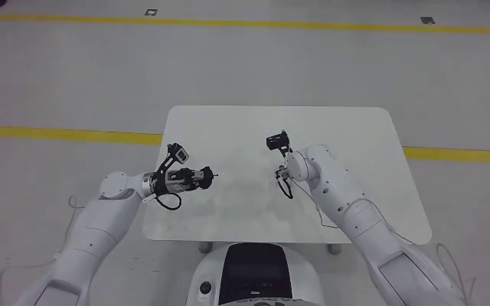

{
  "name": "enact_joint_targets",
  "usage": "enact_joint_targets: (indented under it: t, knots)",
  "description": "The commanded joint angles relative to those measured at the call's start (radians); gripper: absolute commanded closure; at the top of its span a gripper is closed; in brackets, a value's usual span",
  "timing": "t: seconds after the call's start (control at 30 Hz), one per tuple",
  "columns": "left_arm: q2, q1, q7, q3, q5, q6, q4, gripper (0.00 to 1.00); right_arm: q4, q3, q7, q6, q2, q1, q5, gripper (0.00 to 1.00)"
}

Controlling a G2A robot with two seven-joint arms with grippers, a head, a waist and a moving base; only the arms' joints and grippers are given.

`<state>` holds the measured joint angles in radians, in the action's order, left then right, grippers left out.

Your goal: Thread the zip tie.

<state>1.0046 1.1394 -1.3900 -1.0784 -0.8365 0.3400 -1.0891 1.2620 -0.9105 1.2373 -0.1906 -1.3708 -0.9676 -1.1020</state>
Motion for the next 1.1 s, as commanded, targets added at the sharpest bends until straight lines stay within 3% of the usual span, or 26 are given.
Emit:
enact_joint_targets:
  t: [0.0, 0.57, 1.07]
  knots:
    - [0.0, 0.0, 0.0, 0.0, 0.0, 0.0, 0.0, 1.0, -0.028, 0.012, -0.005, -0.003, -0.006, 0.012, 0.003, 1.0]
    - [0.0, 0.0, 0.0, 0.0, 0.0, 0.0, 0.0, 1.0, -0.236, 0.115, -0.042, 0.006, -0.071, 0.112, 0.065, 1.0]
    - [0.0, 0.0, 0.0, 0.0, 0.0, 0.0, 0.0, 1.0, -0.331, 0.169, -0.041, 0.051, -0.111, 0.161, 0.077, 1.0]
